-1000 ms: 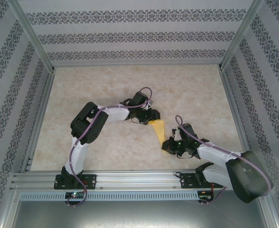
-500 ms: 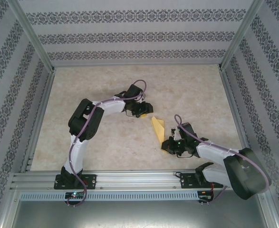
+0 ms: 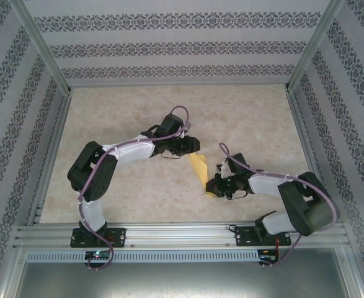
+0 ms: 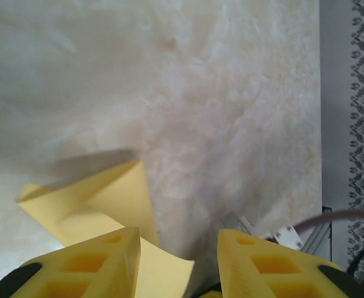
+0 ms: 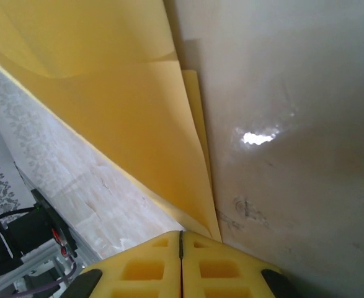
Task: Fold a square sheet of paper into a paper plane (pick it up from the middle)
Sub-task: Fold the wing for the fifth time at the center of the table.
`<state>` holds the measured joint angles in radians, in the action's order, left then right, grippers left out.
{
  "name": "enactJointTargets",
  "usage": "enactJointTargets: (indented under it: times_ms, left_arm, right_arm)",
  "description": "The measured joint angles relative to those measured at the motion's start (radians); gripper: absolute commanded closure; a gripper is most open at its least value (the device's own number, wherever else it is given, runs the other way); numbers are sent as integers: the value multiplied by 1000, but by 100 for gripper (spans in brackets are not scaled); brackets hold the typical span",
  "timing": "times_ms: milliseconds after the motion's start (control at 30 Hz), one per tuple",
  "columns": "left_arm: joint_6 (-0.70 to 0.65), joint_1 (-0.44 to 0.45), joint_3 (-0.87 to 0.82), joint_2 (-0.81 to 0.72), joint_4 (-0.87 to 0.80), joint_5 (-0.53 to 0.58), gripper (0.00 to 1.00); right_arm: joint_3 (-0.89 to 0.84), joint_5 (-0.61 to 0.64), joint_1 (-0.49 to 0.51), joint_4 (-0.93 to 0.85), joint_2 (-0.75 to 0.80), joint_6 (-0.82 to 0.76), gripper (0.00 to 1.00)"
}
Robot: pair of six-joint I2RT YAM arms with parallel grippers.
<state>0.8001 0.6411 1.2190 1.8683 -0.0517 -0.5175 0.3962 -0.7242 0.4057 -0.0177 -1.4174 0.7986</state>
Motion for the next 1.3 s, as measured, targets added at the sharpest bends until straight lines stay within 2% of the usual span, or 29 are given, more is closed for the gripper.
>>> enactJointTargets:
  times_ms: [267,533,767,1100,1300]
  left_arm:
    - [35,54,-96,-14,55,-2,63]
    - [55,77,-52,80,139,-32,62]
    - [64,80,-49,112,143,-55,59]
    - [38,77,-16,181,158,-5,55]
    - [35,68,6,202,170,-1,57]
  right_arm:
    - [47,-29,-11,-63,-47,-14,93]
    - [47,-21,-11,-69,-38,-19,93]
    - [47,-20,-11,-69,-38,-21,92]
    - [42,3,-3,-64,-21,-20,91]
    - [27,56,3,-55,54,-17,88]
